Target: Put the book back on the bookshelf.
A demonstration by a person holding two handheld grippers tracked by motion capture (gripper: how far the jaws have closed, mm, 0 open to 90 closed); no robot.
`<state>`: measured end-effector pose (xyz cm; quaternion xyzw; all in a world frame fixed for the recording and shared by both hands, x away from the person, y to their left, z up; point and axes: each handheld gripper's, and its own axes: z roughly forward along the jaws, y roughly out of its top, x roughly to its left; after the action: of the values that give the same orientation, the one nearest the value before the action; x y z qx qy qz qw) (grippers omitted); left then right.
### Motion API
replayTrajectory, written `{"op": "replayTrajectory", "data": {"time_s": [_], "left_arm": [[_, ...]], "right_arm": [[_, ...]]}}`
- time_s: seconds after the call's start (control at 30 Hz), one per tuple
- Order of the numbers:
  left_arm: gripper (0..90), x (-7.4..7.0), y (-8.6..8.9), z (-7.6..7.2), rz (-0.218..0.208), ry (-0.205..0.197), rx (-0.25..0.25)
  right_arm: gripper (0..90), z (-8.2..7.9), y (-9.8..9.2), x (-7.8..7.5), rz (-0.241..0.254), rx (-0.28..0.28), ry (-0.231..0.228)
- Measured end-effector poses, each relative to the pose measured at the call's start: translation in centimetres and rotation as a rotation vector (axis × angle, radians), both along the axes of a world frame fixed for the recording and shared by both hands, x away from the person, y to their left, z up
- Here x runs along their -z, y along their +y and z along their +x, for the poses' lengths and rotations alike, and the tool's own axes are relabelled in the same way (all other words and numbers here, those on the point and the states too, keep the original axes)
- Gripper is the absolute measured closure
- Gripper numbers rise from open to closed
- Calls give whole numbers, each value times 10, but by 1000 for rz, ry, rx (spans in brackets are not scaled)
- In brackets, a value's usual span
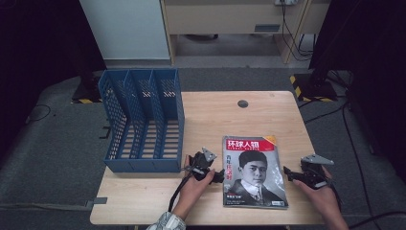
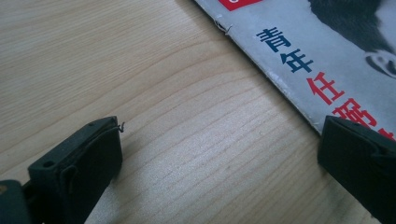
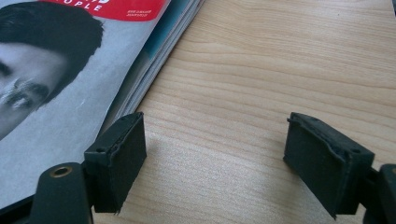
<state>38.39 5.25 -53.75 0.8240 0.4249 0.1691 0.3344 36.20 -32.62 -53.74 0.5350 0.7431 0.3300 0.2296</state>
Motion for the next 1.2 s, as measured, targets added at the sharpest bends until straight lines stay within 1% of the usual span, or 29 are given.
{"op": "replayTrajectory", "data": {"time_s": [0.1,0.13,0.2,0.23,0.27,0.3,0.33,0.37,0.43,0.5,0.53,0.57,0.63,0.7,0.77,0.83,0.9,0.93,1.0,1.13,1.17,1.2], "left_arm": [[0,0,0,1,1,4,16],[0,-2,0,2,-8,6,18],[47,-4,2,3,-62,6,10],[38,-6,2,2,-74,-1,12],[40,-9,3,1,-78,-19,14],[47,-10,2,0,-81,-25,19],[51,-11,3,0,-97,-18,27],[52,-12,3,-1,-126,-9,30],[58,-14,4,-3,-139,-13,29],[58,-16,2,-5,-135,-31,36],[58,-17,1,-7,-135,-35,43],[60,-18,-1,-9,-136,-38,49],[62,-20,-5,-14,-125,-49,68],[62,-21,-10,-17,-123,-54,88],[62,-21,-15,-20,-124,-51,103],[70,-21,-19,-23,-109,-50,105],[77,-19,-21,-26,-102,-42,111],[84,-19,-21,-26,-99,-42,112],[94,-18,-23,-28,-86,-37,110],[98,-16,-26,-30,-78,-28,102],[100,-15,-27,-30,-67,-28,99],[121,-15,-27,-30,-64,-24,101]], "right_arm": [[215,1,0,0,8,10,-2],[215,1,-1,-1,19,21,5],[215,1,-3,-7,49,31,-37],[212,0,-3,-10,62,32,-55],[207,-1,-3,-13,68,27,-66],[201,-2,-2,-15,75,20,-73],[193,-2,-1,-16,74,14,-74],[183,-2,1,-16,73,6,-69],[164,-2,6,-16,77,-12,-60],[141,-2,10,-16,82,-31,-51],[126,-2,12,-16,84,-39,-52],[110,-2,15,-15,91,-49,-42],[88,-2,17,-14,103,-69,-37],[72,-2,20,-13,108,-110,-28],[91,-2,23,-11,104,-124,-16],[116,-2,26,-10,101,-140,-2],[161,-2,30,-10,89,-161,2],[178,-2,33,-9,91,-167,2],[195,-3,36,-9,87,-180,11],[205,-4,41,-6,75,-188,27],[200,-4,41,-5,74,-190,30],[196,-4,41,-5,73,-190,30]]}}
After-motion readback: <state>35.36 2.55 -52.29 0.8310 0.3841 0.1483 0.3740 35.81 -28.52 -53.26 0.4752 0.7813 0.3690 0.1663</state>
